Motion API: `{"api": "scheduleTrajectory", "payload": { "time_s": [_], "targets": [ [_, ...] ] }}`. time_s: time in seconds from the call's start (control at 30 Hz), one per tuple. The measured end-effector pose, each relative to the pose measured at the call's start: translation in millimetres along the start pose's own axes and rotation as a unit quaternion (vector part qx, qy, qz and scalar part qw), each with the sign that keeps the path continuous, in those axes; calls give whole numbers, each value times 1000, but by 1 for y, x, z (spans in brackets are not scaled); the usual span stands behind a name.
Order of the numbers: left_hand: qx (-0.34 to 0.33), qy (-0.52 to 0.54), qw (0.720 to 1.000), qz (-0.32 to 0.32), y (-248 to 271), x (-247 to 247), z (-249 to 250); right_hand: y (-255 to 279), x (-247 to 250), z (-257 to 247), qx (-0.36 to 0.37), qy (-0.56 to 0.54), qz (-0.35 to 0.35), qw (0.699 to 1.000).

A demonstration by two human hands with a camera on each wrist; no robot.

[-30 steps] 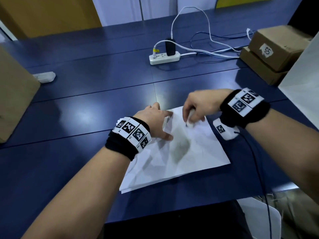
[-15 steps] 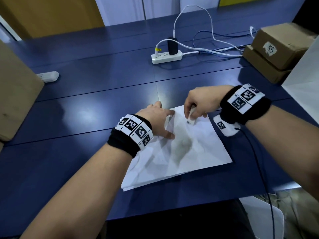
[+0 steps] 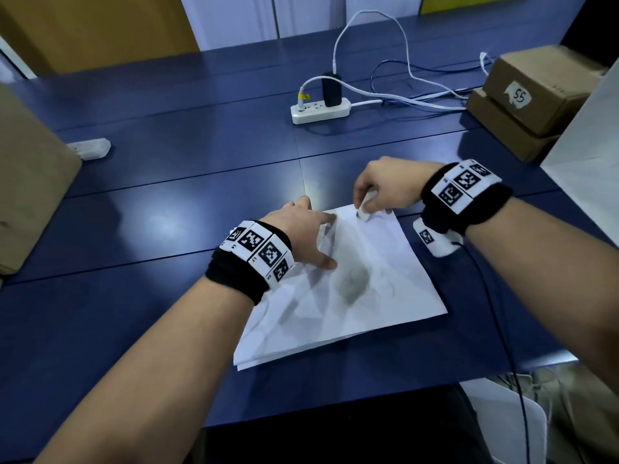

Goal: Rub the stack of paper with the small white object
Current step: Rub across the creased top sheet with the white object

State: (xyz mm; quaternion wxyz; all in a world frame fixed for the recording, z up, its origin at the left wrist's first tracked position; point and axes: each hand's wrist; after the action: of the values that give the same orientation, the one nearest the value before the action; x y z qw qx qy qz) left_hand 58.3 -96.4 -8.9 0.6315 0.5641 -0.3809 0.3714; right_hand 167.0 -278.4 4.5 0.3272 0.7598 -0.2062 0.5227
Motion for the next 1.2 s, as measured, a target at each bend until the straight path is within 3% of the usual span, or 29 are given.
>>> {"api": "scheduleTrajectory", "payload": {
  "time_s": [0.13, 0.3, 0.47, 0.63, 0.67, 0.77, 0.8, 0.87, 0.97, 1.0, 1.13, 1.2],
  "targets": [
    [1, 7, 1000, -3, 1, 1, 0, 15, -8, -7, 45, -19, -138, 989],
    [-1, 4, 1000, -3, 0, 2, 1, 8, -7, 6, 5, -13, -12, 1000],
    [-7, 3, 1000, -3, 0, 3, 1, 18, -7, -6, 37, -19, -128, 991],
    [-5, 5, 1000, -1, 0, 1, 1, -1, -2, -1, -8, -16, 24, 1000],
    [-4, 7, 1000, 0, 0, 1, 1, -1, -2, -2, -5, -15, 7, 1000],
    [-2, 9, 1000, -1, -1, 1, 0, 9, -3, -14, 34, -19, -144, 989],
    [-2, 8, 1000, -4, -2, 1, 1, 10, -3, -17, 44, -25, -165, 985],
    [-2, 5, 1000, -6, -2, 2, 1, 1, -4, -15, 46, -36, -108, 992],
    [-1, 3, 1000, -3, -1, 2, 1, -14, -4, -6, 0, -48, 41, 998],
    [-2, 2, 1000, -2, -1, 2, 1, -14, -4, -4, -3, -46, 47, 998],
    [-3, -4, 1000, -9, -1, 2, 0, 3, -4, -11, 45, -52, -154, 986],
    [-6, -8, 1000, -12, -3, 2, 1, 5, -5, -9, 41, -56, -138, 988]
  ]
}}
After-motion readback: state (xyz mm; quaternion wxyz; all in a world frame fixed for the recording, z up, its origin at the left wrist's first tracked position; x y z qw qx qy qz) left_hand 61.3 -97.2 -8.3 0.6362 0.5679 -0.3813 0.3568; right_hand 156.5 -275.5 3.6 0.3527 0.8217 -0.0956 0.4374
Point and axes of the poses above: each hand's wrist, its own y-axis away from the middle knuckle, its own x-axis out of the back of the hand, z = x × y, and after that the axes turned 5 degrees about y, right-handed
